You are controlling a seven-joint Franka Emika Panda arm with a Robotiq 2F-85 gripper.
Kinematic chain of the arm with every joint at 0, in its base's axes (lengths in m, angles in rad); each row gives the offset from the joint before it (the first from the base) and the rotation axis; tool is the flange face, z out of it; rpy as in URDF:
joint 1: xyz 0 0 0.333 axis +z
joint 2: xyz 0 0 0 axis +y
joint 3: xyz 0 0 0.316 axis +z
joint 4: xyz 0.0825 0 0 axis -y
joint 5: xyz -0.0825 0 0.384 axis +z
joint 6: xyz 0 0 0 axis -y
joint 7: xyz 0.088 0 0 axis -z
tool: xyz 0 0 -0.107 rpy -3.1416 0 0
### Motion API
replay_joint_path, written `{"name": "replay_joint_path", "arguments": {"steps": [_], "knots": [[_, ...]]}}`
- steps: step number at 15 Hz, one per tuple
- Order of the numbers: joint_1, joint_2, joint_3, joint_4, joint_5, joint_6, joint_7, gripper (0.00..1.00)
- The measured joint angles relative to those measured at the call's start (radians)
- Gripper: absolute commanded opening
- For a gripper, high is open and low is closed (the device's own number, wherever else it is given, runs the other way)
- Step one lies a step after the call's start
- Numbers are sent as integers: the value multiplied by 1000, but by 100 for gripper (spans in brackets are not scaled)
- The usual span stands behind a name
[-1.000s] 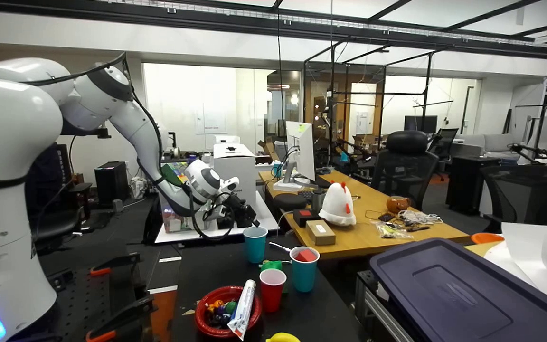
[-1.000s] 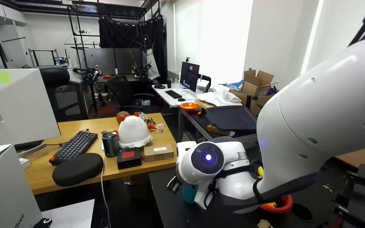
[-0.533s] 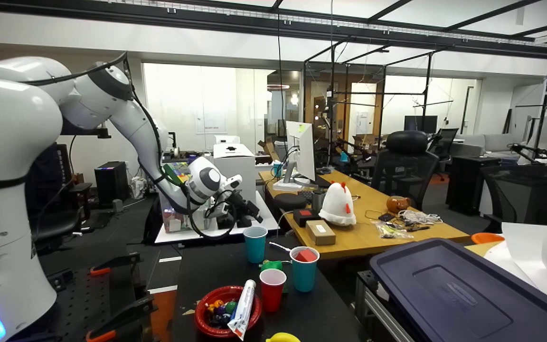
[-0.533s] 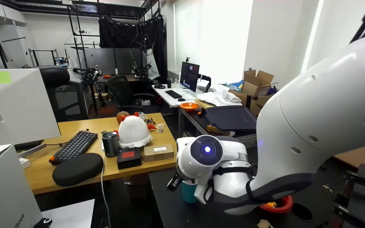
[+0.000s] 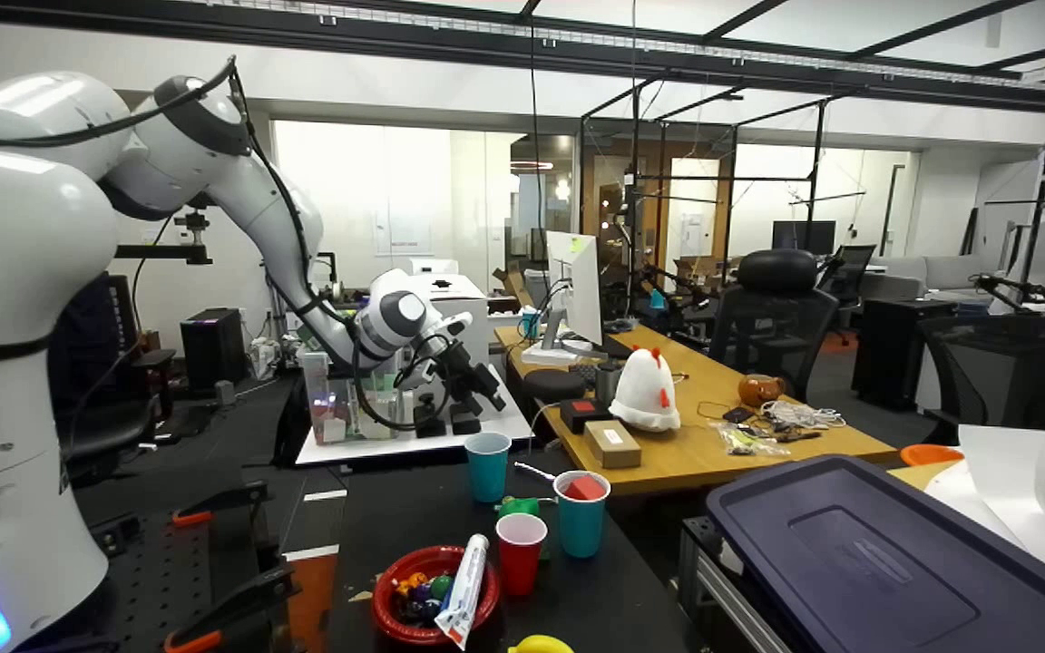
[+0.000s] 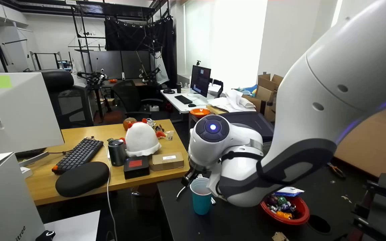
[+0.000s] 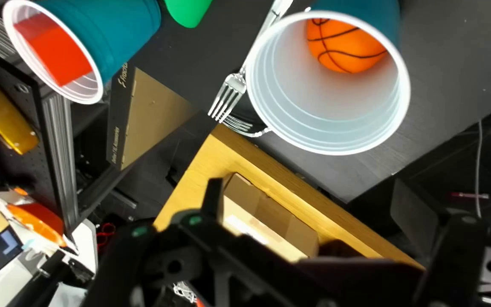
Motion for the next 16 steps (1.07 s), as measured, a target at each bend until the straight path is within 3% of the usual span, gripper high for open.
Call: {"name": "replay_joint_path", "arguments": {"steps": [6,11,13,16], "knots": [[14,-206,-47,-69,-17,-318,10,100],[11,-457,-82,-118,-131,-655,99,100],[-6,-563,-70,-133,-181,-759,153,100],[-85,-717,14,-154,-234,-848,242,100]]}}
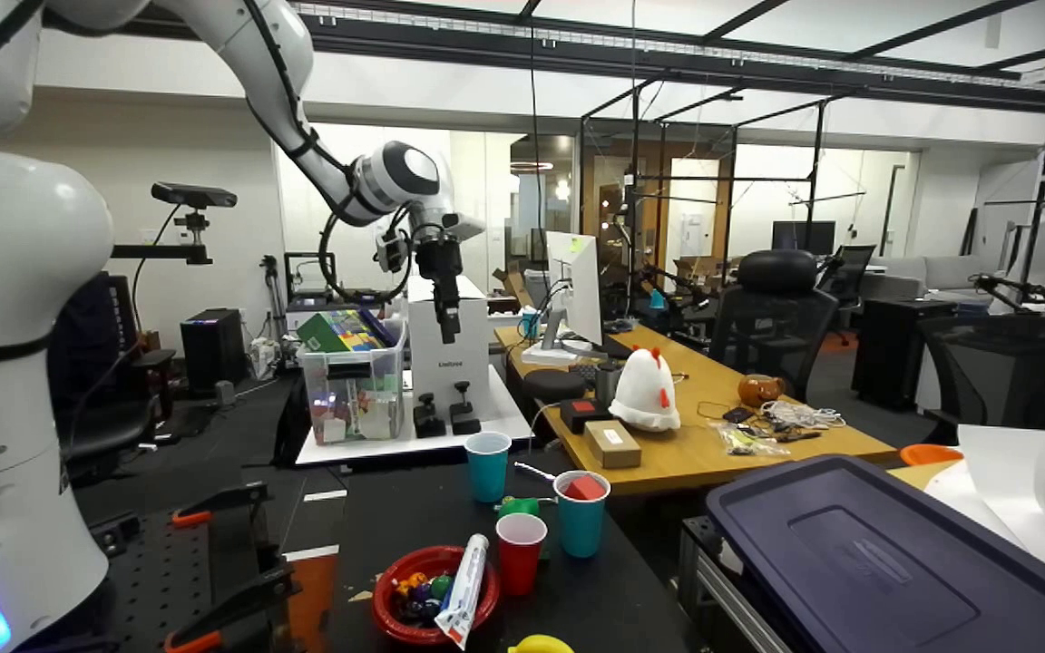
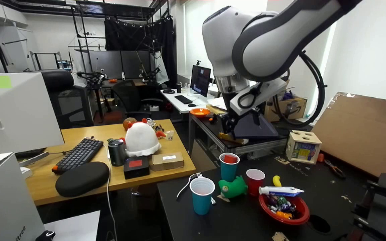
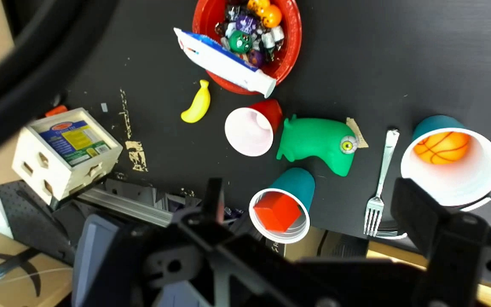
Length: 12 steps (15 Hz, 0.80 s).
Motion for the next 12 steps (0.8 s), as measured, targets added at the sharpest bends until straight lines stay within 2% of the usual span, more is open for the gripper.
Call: {"name": "replay_joint_path", "arguments": {"steps": [3,8,12], "knots": [[-152,-135,148,-41,-10,-7,106,100],[-495,-326,457,-170,-3,29,281,100],[-738,-440,658,-312,63,119,318,100]]}}
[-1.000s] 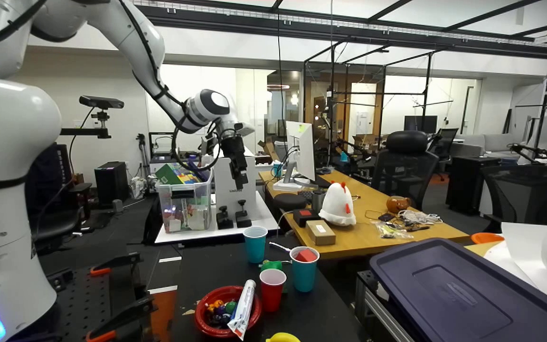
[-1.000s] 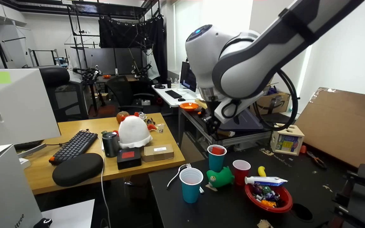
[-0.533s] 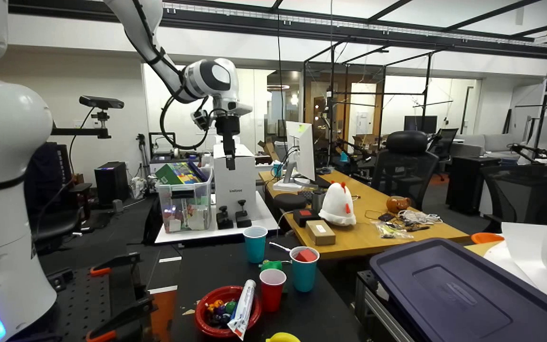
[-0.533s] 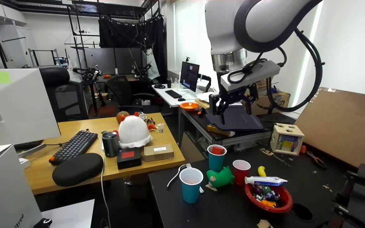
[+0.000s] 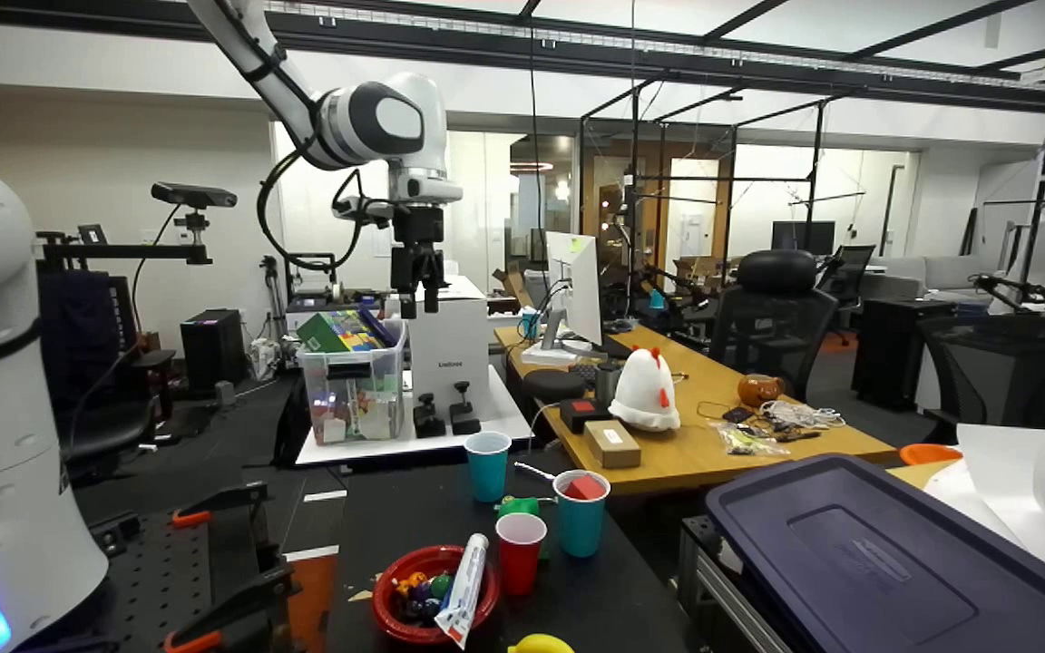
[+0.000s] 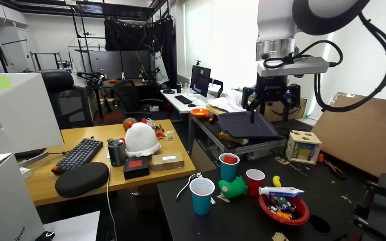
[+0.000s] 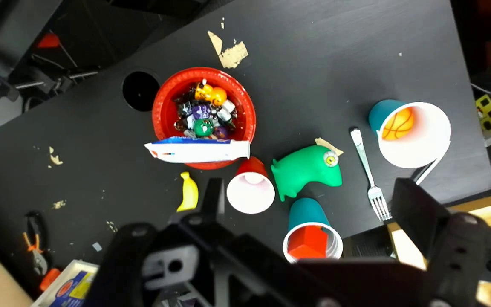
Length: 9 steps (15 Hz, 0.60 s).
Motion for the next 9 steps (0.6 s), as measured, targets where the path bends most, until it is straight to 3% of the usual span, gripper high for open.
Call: {"name": "replay_joint_path", "arguments": {"steps": [4,9], "knots": [[-126,-25,90,-81,85,6,-146,100],[-216,8,102,-101,103,-82,-500,100]]}}
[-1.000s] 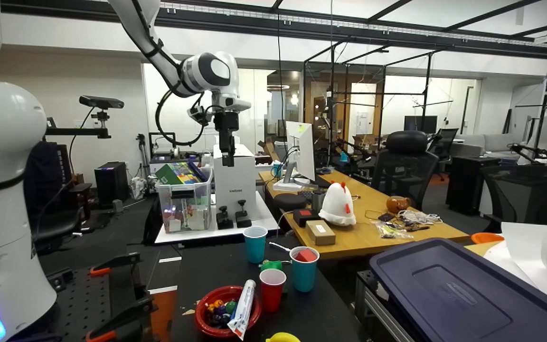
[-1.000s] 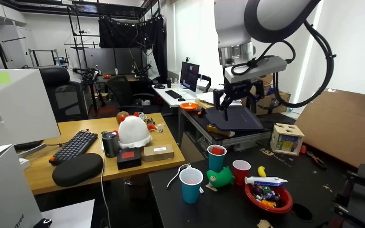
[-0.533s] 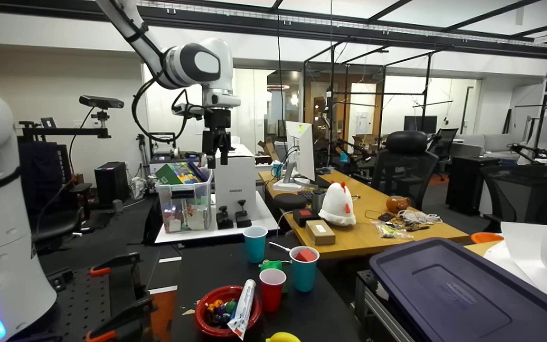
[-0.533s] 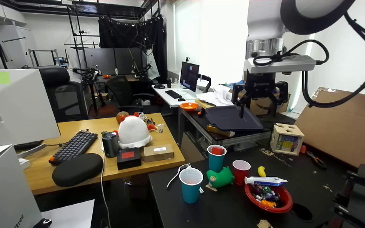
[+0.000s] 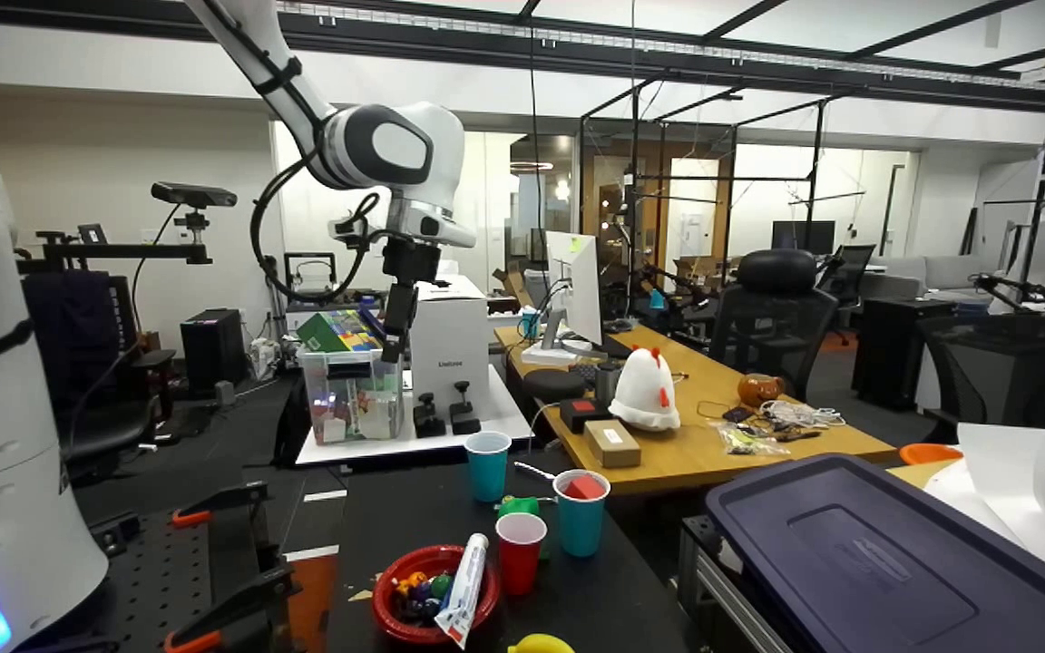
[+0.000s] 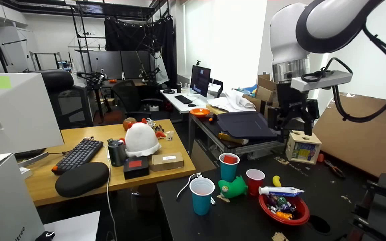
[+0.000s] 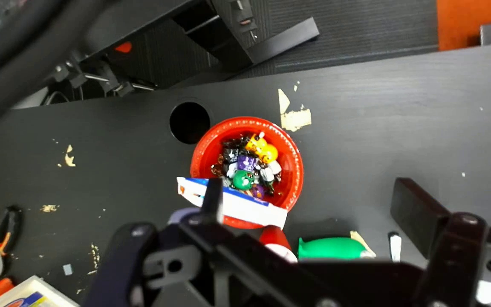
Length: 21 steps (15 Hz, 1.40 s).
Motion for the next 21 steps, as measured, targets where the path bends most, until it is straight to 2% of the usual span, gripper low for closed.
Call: {"name": "replay_joint_path", "arguments": {"steps": [5,8,10,13,15,17,21], "knots": [[-37,-9,7,34,-26,-233,-252,100],[-38,-25,32,79,-106,-378,-331,100],[-38,-36,47,103,-175,-423,-367,100],[-42,-53,53,116,-292,-397,-380,100],[-61,-55,48,111,-350,-321,-379,100],[-84,-47,40,107,-354,-243,-370,100],[-91,-39,36,107,-354,-228,-368,100]]}}
